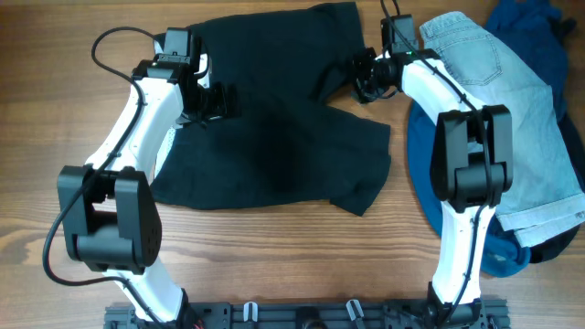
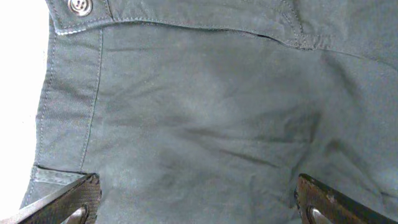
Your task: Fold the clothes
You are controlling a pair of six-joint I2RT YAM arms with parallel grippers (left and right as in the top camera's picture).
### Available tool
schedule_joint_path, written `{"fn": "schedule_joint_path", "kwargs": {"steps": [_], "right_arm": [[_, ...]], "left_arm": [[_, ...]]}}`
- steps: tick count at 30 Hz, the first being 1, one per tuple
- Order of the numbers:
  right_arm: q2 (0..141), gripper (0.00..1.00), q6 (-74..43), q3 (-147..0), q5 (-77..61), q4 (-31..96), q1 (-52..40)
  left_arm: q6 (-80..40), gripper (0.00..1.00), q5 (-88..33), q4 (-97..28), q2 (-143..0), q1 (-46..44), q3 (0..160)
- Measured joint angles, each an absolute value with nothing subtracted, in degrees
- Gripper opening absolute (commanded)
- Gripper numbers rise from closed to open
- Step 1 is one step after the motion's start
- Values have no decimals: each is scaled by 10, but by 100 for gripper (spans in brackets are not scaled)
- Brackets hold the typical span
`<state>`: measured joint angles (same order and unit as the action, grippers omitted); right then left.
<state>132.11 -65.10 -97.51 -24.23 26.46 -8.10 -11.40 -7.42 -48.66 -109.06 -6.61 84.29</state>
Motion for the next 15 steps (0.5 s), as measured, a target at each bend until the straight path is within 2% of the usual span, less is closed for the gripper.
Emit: {"fn": "schedule_joint_path", "kwargs": {"steps": [2, 7, 10, 12, 13, 14, 15], "right_arm": [[1321, 15, -615, -975, -230, 264, -81], [1321, 16, -465, -975, -213, 271, -69], [1321, 28, -343, -976, -188, 317, -34], [1321, 40, -249, -992, -143, 344, -13], [1321, 48, -215, -998, -118, 358, -9], [1321, 63, -167, -1007, -73, 370, -7], [1321, 66, -130, -1011, -42, 377, -9]], "left_arm": [[-114, 99, -74, -487, -1091, -66, 843], [-114, 99, -74, -487, -1091, -67, 843], [-114, 100, -74, -487, -1091, -67, 843], [-114, 100, -74, -487, -1091, -67, 843], [-114, 99, -74, -486, -1091, -67, 843], [-114, 99, -74, -486, -1091, -67, 843], [-114, 100, -74, -486, -1091, -67, 843]]}}
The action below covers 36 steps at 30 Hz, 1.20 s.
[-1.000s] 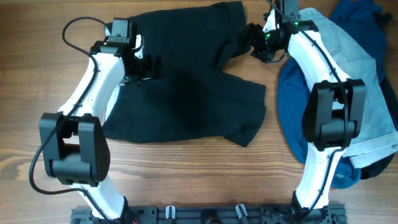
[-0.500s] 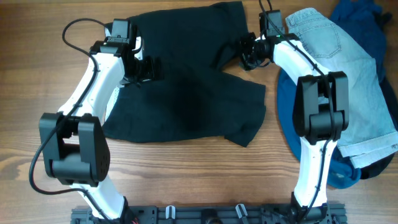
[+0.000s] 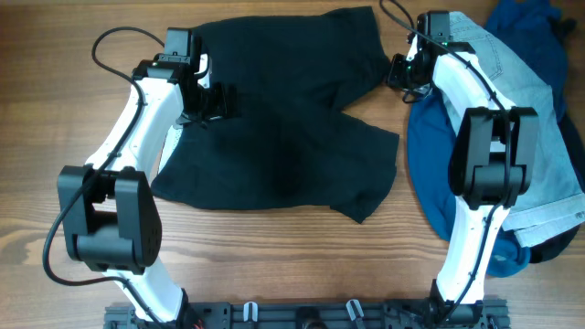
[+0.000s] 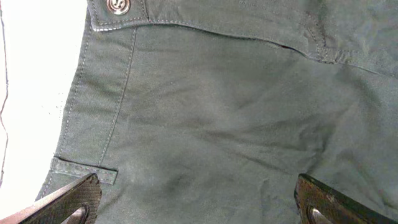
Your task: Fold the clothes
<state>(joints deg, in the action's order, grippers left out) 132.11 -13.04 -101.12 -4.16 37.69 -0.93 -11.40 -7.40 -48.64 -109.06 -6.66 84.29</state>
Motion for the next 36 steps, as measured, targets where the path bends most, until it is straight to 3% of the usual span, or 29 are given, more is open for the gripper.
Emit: {"fn": "schedule_joint_path", "kwargs": {"steps": [4, 11, 19, 21, 26, 29, 33, 36], "right_arm": [[1321, 72, -75, -1013, 18, 400, -12], [1321, 69, -159, -1015, -156, 312, -13], [1321, 65, -219, -1015, -180, 221, -54], [1321, 58, -230, -1015, -181, 205, -76], [1321, 18, -239, -1015, -175, 213, -87], [1321, 9, -217, -1015, -164, 240, -82], [1321, 14, -150, -1032, -144, 340, -55], [1321, 29, -102, -1080, -114, 419, -23]], "left_arm": [[-114, 99, -74, -486, -1091, -67, 843], [-114, 100, -74, -484, -1091, -67, 843], [-114, 100, -74, -484, -1091, -67, 843], [-114, 99, -74, -484, -1091, -67, 843], [-114, 100, -74, -485, -1091, -67, 843], [-114, 100, -74, -485, -1091, -67, 843], [-114, 99, -74, -485, -1091, -67, 843], [-114, 100, -74, -485, -1091, -67, 843]]}}
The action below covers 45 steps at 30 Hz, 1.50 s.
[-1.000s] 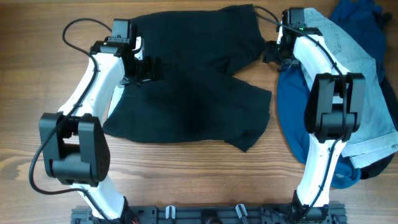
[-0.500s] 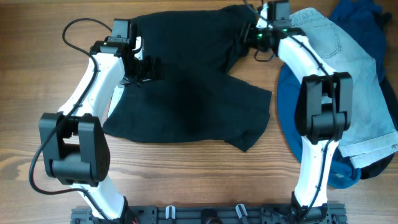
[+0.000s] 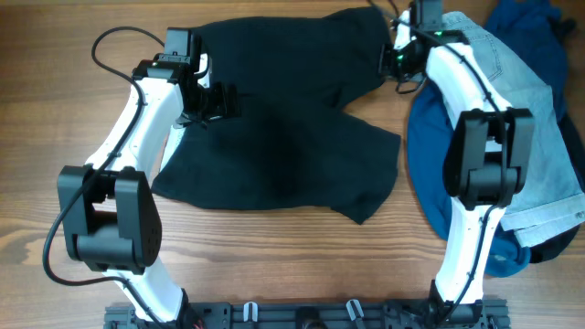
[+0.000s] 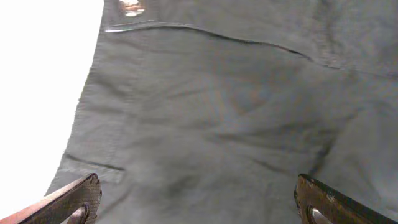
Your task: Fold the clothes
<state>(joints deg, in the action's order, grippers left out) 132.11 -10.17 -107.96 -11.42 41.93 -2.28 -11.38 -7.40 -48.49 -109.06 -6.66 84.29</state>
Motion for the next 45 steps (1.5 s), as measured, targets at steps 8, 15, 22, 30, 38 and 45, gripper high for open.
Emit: {"fn": "schedule_joint_path", "kwargs": {"steps": [8, 15, 22, 30, 38, 45], "right_arm": [[1305, 100, -50, -1138, -23, 536, -13], [1249, 99, -107, -1138, -51, 665, -13], [1015, 96, -135, -1133, -63, 815, -79], [818, 91, -273, -773, -47, 720, -280], [775, 80, -351, -440, -41, 461, -328], [774, 63, -366, -347, -15, 307, -328]], "left_arm": [[-114, 100, -71, -485, -1091, -67, 843], [-103, 100, -31, -531, -1065, -57, 843], [-136, 100, -28, -625, -845, -28, 844], [-190, 92, -24, -748, -818, -28, 814], [-220, 91, -10, -613, -819, -22, 669], [-233, 91, 1, -439, -826, -11, 557]]}}
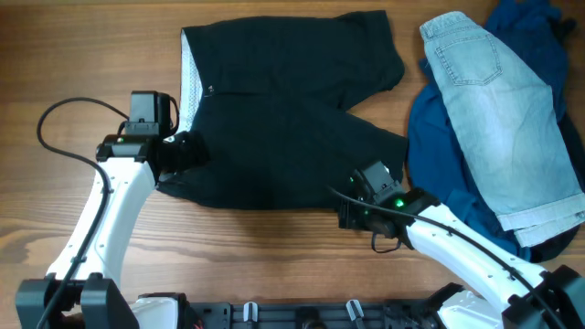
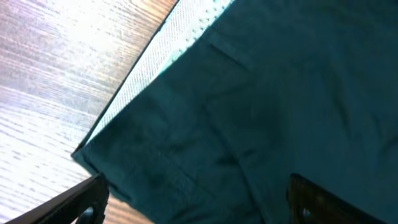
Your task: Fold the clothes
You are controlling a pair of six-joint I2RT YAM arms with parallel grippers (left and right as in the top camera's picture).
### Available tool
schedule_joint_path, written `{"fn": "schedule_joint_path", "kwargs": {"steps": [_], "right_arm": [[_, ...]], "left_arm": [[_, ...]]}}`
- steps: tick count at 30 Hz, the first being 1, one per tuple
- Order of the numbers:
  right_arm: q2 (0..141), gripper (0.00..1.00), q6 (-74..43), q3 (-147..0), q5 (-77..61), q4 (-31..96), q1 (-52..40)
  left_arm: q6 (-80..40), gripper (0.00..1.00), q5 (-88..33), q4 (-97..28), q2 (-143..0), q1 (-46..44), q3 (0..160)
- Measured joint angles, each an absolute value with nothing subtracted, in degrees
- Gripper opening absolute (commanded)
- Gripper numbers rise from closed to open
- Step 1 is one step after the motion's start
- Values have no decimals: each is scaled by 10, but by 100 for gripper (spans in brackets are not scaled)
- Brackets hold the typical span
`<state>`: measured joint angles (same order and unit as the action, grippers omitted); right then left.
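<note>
Black shorts [image 1: 292, 119] lie spread flat on the wooden table, waistband to the left with its white lining [image 1: 189, 78] showing. My left gripper [image 1: 194, 152] hovers over the shorts' near-left corner. In the left wrist view that gripper [image 2: 198, 205] is open, its fingertips [image 2: 84, 202] wide apart above the dark fabric corner [image 2: 205, 143]. My right gripper [image 1: 353, 208] sits at the near edge of the lower leg's hem; whether it is open or shut does not show.
Light denim shorts [image 1: 498, 105] lie on a blue garment [image 1: 439, 160] at the right. A darker blue garment [image 1: 530, 23] is bunched at the far right corner. Bare wood [image 1: 73, 55] lies left of the shorts.
Both arms have come to the near side. The left gripper went from the waistband's far part to the near-left corner, the right from the far leg hem to the near leg hem. The shorts lie flatter.
The left gripper stayed open over the waistband near the button while the right gripper was at the bunched far leg, then further right and further back with the leg spread out. Now both grippers are at the shorts' near edge.
</note>
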<state>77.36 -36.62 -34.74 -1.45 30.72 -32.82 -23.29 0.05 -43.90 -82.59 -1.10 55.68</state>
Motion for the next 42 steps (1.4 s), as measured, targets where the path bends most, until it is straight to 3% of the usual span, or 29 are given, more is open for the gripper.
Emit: {"fn": "schedule_joint_path", "kwargs": {"steps": [6, 12, 16, 18, 21, 22, 25, 26, 27, 34, 38, 42], "right_arm": [[805, 60, -366, -343, 18, 252, -328], [814, 60, -366, -342, 20, 251, -328], [815, 60, -366, -342, 20, 248, -328], [815, 60, -366, -342, 20, 247, -328], [815, 60, -366, -342, 20, 241, -328], [816, 56, -366, -342, 20, 239, -328], [816, 31, -365, -342, 24, 235, -328], [816, 13, -362, -342, 27, 234, -328], [816, 4, -362, -342, 29, 234, -328], [805, 4, -387, -352, 35, 330, -307], [735, 4, -333, -448, 19, 494, -224], [721, 4, -285, -490, -53, 545, -163]], "left_arm": [[-232, 92, 13, -394, -879, -11, 543], [-222, 90, 32, -455, -892, -11, 540], [-218, 81, 45, -416, -910, -11, 523], [-217, 69, 47, -405, -934, -11, 514], [-223, 40, 48, -380, -968, -11, 510], [-226, 32, 49, -372, -969, -11, 510], [-249, 6, 57, -350, -972, -11, 510], [-248, 4, 60, -345, -973, -11, 510], [-252, 4, 62, -344, -973, -10, 510], [-256, 4, 59, -348, -972, -10, 512], [-256, 4, 21, -405, -915, -13, 525], [-257, 4, 3, -456, -824, -6, 537]]}}
